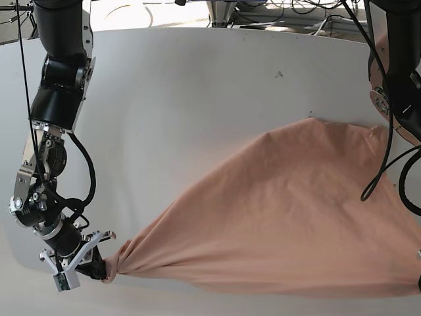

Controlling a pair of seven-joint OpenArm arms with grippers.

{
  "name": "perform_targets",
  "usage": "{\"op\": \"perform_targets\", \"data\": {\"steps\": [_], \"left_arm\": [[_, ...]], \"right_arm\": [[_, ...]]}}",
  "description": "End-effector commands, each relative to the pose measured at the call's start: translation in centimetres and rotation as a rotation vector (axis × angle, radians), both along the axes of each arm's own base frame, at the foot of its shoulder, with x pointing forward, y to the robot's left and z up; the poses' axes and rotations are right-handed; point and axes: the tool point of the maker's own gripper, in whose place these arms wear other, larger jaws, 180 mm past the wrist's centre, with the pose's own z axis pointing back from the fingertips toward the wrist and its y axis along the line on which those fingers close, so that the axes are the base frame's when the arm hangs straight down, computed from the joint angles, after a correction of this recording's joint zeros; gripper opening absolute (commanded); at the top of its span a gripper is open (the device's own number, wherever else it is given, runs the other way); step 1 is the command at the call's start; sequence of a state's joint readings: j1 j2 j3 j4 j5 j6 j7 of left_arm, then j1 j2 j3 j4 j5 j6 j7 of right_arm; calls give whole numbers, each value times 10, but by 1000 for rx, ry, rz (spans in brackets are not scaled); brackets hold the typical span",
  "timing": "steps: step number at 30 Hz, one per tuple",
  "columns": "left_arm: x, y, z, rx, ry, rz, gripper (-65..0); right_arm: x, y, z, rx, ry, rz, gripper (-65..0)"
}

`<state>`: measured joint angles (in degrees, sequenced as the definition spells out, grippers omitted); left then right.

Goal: Fold the T-shirt properly
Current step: 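Lift the shirt with both grippers toward the robot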

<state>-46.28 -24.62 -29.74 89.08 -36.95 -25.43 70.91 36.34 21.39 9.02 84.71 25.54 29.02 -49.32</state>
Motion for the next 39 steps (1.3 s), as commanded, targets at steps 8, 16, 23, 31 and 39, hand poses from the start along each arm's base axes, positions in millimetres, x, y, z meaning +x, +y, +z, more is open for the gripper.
{"op": "perform_targets", "data": {"steps": [8,16,23,31,39], "left_arm": [[1,12,124,2,-245,14,-650],[-12,11,204,-25,-391,-11,-650],[-21,14,237,-51,-452,-23,-650],[-13,13,222,-53,-415,-25,-650],[0,14,186,-57,-337,-21,-650]], "right_arm": [[42,-15,125,-82,-180,-22,-648],[46,-5,224,-136,-330,-8,-648],[36,1,275,-205,-413,-4,-648],[35,-1,275,-212,-412,-7,-648],[34,-8,239,-244,-363,-13,-648]]}}
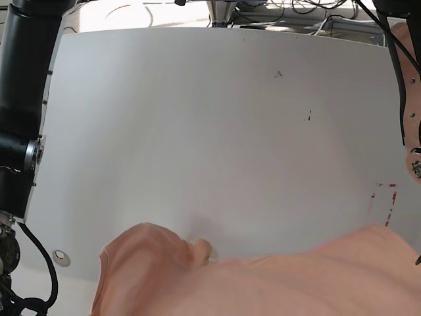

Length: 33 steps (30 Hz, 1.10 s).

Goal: Fold the T-shirt properly
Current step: 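Lift the shirt with both grippers toward the robot, then lay the shirt flat on the table, stretching it between both grippers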

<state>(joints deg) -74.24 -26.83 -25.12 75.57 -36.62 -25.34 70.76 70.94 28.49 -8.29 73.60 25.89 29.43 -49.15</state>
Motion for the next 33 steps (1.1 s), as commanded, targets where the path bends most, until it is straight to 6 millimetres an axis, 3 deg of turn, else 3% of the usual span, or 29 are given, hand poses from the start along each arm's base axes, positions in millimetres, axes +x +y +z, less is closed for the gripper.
{"op": "perform_targets", "data": {"steps": [1,6,13,15,24,33], "left_arm": [[-8,8,16,-3,-61,30,-650],[-9,14,-2,8,-31,48,-650],[-17,4,-42,19,2,-9,-650],[-20,2,-58,27,21,-20,-650],[-42,2,-147,11,158,-49,-650],[-91,12,-243,-13,356,-43,-650]], "right_arm": [[-8,-8,17,-15,-59,-29,-648],[-18,-4,-15,-34,-40,-18,-648],[-37,-7,-86,-29,51,-26,-648],[-44,0,-106,-23,73,-11,-648],[-92,9,-198,23,198,-1,-648],[-149,18,-274,86,337,-13,-648]]}}
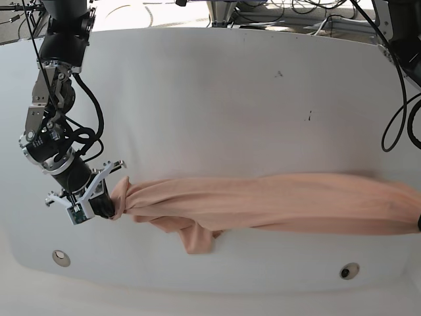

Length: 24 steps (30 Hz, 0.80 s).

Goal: Fold the T-shirt properly
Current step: 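Lay the shirt flat on the table, stretching it between both grippers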

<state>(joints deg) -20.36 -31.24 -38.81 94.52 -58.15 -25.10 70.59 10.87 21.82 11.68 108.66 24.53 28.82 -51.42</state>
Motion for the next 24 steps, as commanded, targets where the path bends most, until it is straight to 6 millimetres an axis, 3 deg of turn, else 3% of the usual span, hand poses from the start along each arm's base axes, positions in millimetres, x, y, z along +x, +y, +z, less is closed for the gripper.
{"op": "perform_targets", "data": {"steps": [1,7,12,24], "left_arm": [[-17,7,-3,12,-7,15,-650],[-59,9,-59,-22,135,28,-650],[-95,12,-95,-64,232,57,-650],[-155,14,-154,-80,468,70,-650]], "right_arm": [[-10,-1,2,13,-24,-12,-648],[-41,0,-39,46,83,-35,-648],[-61,-1,-65,62,155,-49,-648],[-108,2,-113,65,316,-52,-648]]}}
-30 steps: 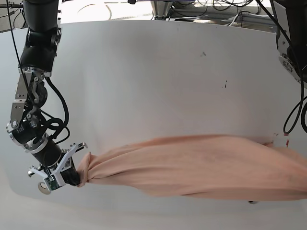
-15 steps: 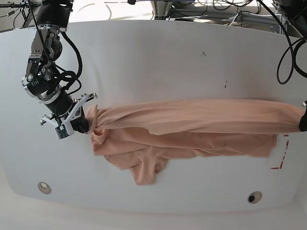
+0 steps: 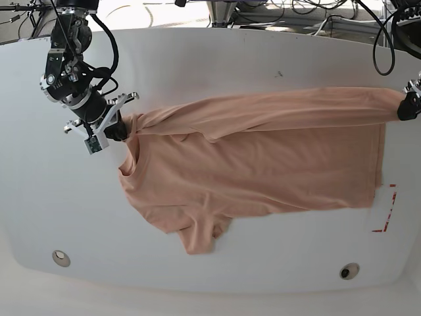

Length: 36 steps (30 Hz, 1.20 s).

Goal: Fold the T-shirt properly
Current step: 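Lay the shirt flat on the table, stretching it between both grippers, then release the right gripper and move it to the shirt hem corner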

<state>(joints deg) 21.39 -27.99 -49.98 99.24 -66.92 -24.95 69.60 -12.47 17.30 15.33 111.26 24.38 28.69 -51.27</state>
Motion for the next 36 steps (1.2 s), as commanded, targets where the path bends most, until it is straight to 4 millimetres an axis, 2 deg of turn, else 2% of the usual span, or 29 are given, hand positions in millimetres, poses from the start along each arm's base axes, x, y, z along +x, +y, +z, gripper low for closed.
{"op": "perform_targets", "data": {"steps": [1,4,7,9,12,15,17,19,22,23,31,36], "left_arm": [[-3,5,5,29,1,-5,-650],[-14,5,-4,28,43,-5,-650],[-22,4,-10,27,74,-8,-650],[-26,4,-12,28,85,-9,-650],[-30,3,-15,30,103,-13,-636],[-34,-4,-23,25,135,-41,-568],[-34,-8,-26,20,146,-56,-489],[-37,-11,-30,17,162,-62,-376],[-44,-5,-30,24,177,-47,-261],[-45,-3,-29,27,175,-41,-249],[-42,14,-14,51,127,13,-251],[-14,25,15,73,7,38,-251]], "right_arm": [[-1,-3,5,-3,-20,-2,-648],[-14,3,-7,16,20,-12,-648],[-27,4,-17,22,57,-15,-621],[-35,6,-23,26,81,-17,-556],[-46,7,-30,31,111,-17,-417],[-58,12,-38,52,143,-24,-271],[-64,16,-42,66,160,-31,-189],[-72,18,-47,74,179,-36,-125],[-80,20,-49,79,195,-37,-111],[-81,22,-48,81,194,-35,-111],[-78,24,-32,111,150,-26,-111],[-52,3,-8,158,60,-89,-111]]}}
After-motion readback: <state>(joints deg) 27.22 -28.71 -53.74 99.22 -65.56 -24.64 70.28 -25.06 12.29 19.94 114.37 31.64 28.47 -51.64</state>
